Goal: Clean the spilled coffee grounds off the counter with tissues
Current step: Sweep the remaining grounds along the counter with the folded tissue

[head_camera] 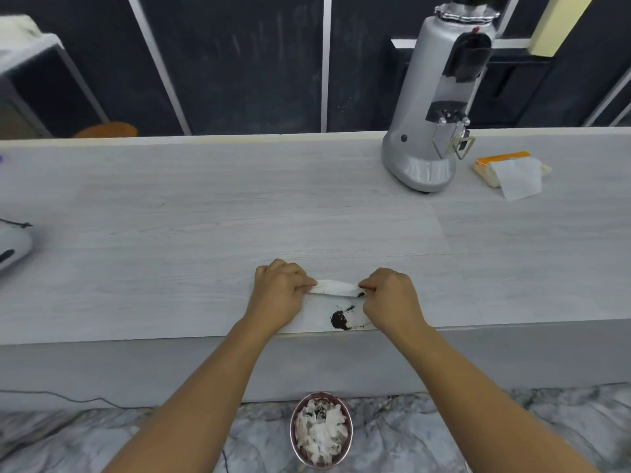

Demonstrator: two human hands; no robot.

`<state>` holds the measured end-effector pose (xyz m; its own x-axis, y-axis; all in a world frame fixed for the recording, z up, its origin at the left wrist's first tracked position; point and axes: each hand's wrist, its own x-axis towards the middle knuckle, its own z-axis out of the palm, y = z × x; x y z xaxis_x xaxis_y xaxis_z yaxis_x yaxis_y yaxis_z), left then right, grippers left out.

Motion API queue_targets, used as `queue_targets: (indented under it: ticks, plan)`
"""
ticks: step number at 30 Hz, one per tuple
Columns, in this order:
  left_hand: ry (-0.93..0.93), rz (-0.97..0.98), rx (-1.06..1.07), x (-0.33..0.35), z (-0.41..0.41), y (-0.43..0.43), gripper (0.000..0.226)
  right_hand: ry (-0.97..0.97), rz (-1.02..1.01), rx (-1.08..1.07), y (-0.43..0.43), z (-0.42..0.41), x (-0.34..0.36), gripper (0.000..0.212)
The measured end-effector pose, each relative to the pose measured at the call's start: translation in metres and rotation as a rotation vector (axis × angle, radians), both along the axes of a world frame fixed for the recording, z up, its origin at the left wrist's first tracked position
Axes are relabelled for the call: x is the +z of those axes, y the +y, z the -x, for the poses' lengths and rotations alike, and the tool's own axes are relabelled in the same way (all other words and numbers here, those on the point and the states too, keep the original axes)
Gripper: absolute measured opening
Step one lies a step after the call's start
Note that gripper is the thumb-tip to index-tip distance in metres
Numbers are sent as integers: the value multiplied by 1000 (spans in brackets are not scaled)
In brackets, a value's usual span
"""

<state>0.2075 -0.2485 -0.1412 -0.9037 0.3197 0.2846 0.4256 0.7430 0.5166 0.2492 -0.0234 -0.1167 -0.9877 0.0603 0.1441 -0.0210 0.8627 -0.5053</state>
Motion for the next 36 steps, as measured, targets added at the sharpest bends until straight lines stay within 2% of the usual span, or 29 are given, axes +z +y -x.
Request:
queue_targets:
  ticks: [7, 14, 26, 36]
  plan:
    - [43, -12, 43, -10, -6, 10, 17, 55, -51, 91, 14, 4, -17, 33]
    - [103, -28, 55, -14, -30, -1, 19, 25, -125, 153, 4, -18, -12, 31]
    - [52, 36, 57, -4, -75, -16, 26, -9, -211, 212, -10, -57, -12, 34]
    - [71, 31, 65, -5, -94, -29, 23, 88, -109, 253, -20, -77, -22, 36]
